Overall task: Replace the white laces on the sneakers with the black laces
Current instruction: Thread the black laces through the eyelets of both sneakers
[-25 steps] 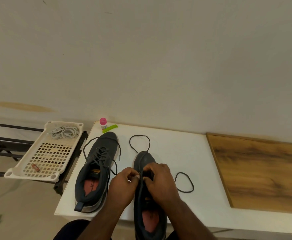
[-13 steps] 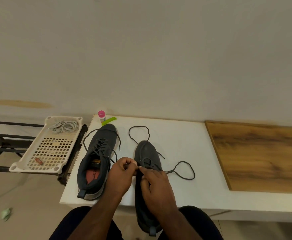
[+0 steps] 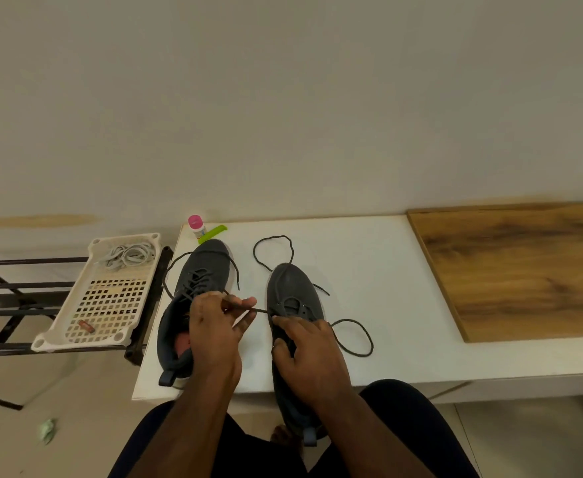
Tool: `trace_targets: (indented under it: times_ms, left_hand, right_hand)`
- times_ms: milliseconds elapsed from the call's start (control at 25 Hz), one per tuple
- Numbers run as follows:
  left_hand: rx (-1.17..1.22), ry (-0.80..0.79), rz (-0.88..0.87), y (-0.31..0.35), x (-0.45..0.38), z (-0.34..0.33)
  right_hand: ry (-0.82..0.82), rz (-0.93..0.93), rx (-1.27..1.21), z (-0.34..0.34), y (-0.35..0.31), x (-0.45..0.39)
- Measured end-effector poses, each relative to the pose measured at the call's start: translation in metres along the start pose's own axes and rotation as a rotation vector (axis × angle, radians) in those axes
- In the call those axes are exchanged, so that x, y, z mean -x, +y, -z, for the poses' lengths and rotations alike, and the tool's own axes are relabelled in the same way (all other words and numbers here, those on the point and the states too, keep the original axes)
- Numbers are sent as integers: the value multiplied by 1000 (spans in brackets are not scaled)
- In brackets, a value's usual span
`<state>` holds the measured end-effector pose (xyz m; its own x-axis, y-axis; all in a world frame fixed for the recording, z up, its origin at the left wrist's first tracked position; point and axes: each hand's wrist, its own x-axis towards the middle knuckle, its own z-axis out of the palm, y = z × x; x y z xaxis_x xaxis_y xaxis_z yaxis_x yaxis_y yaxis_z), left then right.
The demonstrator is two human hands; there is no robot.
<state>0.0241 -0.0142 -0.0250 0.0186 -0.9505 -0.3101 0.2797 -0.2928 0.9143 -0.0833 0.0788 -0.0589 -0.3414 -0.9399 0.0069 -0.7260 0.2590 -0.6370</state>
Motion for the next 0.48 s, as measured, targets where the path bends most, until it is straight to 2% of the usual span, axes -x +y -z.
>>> trace_targets:
  times_ms: [80, 160, 240, 360, 480]
  left_hand:
    - [-214, -43, -34, -5, -1, 3]
    - [-514, -198, -47, -17, -1, 5]
    - [-689, -324, -51, -26, -3, 5]
    - [-826, -340, -135, -26, -8, 7]
    - [-1103, -344, -236, -21, -12, 10]
  right_hand:
    - [5, 10, -5, -2, 1, 0]
    - [2, 15, -13, -3, 2, 1]
    - [11, 29, -20, -3, 2, 0]
    - [12, 26, -14, -4, 3, 0]
    - [4, 7, -25, -2, 2, 0]
